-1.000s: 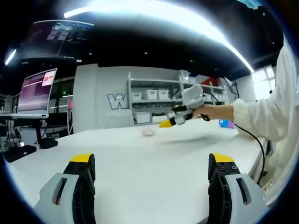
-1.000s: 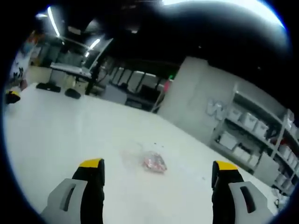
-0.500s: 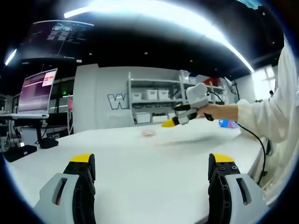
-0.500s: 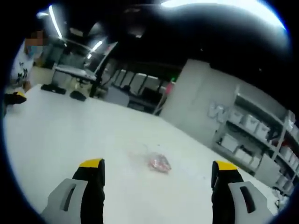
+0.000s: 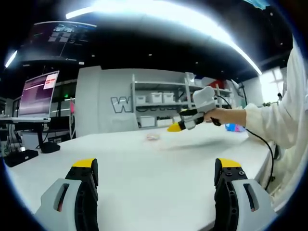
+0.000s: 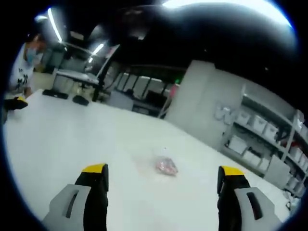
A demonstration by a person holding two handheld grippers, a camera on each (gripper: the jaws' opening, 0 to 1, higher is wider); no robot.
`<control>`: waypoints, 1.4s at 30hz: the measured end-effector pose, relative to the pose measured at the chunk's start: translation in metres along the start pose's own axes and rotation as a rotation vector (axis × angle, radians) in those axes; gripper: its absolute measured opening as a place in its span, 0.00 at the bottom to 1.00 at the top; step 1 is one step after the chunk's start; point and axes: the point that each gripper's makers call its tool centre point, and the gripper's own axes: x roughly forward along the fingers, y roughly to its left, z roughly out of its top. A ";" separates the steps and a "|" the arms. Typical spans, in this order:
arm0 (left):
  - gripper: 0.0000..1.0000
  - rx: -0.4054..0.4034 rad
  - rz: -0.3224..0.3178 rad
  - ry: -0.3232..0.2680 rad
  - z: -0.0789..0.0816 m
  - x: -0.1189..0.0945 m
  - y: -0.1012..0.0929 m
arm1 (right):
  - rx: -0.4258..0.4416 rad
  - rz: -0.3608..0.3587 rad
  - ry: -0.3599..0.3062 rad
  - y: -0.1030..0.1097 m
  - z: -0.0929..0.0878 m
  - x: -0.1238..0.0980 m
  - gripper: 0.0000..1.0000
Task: Open the resealable bag by pulling the two sides of the seal apart until the entire bag opening is separated and visibly accessible.
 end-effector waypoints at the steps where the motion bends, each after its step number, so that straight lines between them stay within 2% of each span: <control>1: 1.00 0.000 0.000 0.000 0.000 0.000 0.000 | 0.005 0.001 -0.001 0.000 0.000 0.000 0.95; 19: 1.00 -0.007 0.001 0.001 -0.001 -0.001 0.001 | 0.121 0.025 -0.037 0.006 0.003 -0.018 0.94; 27: 1.00 -0.012 -0.001 0.004 -0.003 -0.001 0.001 | 0.118 0.034 -0.035 0.012 0.001 -0.026 0.94; 34: 1.00 -0.011 0.001 0.001 -0.002 0.000 0.002 | 0.177 0.042 -0.057 0.015 0.004 -0.032 0.94; 42: 1.00 -0.010 -0.003 0.000 -0.001 0.001 0.001 | 0.180 0.034 -0.070 0.020 0.005 -0.049 0.94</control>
